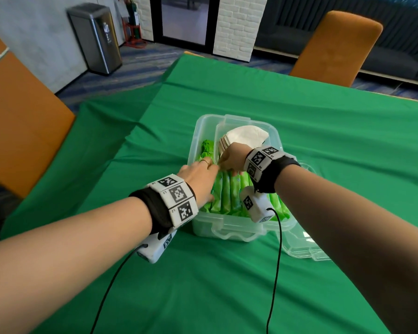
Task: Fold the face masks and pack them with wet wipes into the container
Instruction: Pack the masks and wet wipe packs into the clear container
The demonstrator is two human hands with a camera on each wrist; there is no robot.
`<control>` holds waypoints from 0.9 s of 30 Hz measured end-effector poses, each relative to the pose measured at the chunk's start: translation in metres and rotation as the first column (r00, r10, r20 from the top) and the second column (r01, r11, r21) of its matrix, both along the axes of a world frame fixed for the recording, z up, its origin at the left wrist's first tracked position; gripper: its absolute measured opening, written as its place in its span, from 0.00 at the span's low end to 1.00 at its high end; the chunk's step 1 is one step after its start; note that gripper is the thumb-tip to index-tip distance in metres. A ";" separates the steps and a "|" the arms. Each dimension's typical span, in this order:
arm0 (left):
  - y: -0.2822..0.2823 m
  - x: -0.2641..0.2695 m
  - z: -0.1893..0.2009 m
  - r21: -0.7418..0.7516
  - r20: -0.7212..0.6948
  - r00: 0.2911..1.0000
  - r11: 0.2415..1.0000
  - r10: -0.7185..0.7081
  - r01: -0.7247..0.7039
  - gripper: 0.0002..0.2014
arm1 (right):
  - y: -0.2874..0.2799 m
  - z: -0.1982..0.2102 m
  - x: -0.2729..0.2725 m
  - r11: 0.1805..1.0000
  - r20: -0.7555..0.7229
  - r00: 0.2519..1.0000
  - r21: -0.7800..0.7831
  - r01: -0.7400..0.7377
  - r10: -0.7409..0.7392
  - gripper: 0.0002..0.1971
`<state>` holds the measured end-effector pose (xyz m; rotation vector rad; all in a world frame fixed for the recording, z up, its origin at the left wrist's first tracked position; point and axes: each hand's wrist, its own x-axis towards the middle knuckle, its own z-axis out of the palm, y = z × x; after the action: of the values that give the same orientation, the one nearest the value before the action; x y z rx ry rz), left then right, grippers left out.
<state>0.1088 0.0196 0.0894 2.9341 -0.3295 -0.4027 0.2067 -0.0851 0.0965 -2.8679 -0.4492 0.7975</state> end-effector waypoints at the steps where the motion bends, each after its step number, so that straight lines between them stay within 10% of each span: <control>1: -0.001 0.003 0.000 0.045 -0.040 0.998 0.998 -0.045 0.047 0.38 | 0.001 0.000 -0.001 1.000 0.015 1.000 -0.012 -0.013 0.014 0.14; 16: -0.010 0.015 -0.007 0.374 -0.303 0.952 0.913 -0.046 0.164 0.31 | -0.009 0.005 -0.001 0.986 0.132 0.991 0.163 -0.039 0.017 0.06; 27: -0.025 -0.010 0.001 0.121 -0.398 0.915 0.985 -0.063 0.121 0.32 | 0.003 0.003 -0.005 0.973 0.146 0.968 -0.144 -0.182 0.203 0.16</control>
<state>0.0990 -0.0053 0.0905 2.8815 -0.3959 -1.0510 0.2017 -0.0817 0.0997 -3.0582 -0.7319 0.6481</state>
